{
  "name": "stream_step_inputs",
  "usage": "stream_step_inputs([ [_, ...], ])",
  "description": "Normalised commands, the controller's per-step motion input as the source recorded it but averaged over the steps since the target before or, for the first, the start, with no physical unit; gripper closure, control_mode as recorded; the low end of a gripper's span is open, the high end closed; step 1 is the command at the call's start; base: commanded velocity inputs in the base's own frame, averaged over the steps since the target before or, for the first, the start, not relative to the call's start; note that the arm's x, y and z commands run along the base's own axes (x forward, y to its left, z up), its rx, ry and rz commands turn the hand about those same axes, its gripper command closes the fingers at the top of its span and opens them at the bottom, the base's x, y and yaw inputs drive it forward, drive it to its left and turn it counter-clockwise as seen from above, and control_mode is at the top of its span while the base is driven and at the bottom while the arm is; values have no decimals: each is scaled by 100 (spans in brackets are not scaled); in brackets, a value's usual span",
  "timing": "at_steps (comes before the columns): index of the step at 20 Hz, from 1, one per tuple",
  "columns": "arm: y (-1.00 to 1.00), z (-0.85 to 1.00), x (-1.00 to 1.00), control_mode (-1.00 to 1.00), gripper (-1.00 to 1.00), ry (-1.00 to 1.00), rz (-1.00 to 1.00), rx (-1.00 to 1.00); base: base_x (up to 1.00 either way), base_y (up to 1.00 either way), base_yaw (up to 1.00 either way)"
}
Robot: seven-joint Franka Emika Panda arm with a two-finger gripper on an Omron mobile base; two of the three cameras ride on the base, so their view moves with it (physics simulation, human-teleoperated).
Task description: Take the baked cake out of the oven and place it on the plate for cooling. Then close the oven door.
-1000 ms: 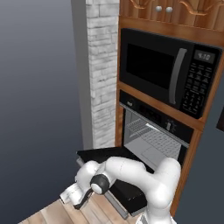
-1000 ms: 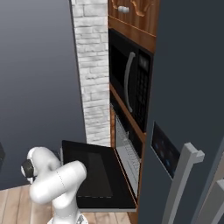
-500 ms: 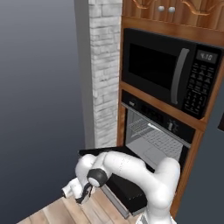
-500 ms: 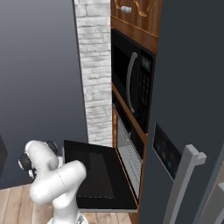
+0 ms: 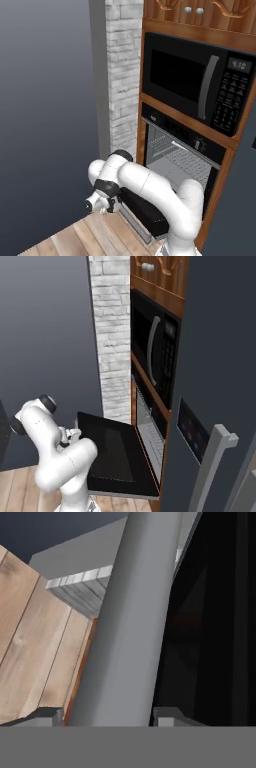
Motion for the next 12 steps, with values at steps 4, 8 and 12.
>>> stream_step_inputs([
  [4,14,0,0,-100,-100,-67,-53,-85,0,0,0],
  [8,18,0,0,-100,-100,-60,-58,-86,0,0,0],
  [12,18,0,0,-100,-100,-59,-58,-86,0,0,0],
])
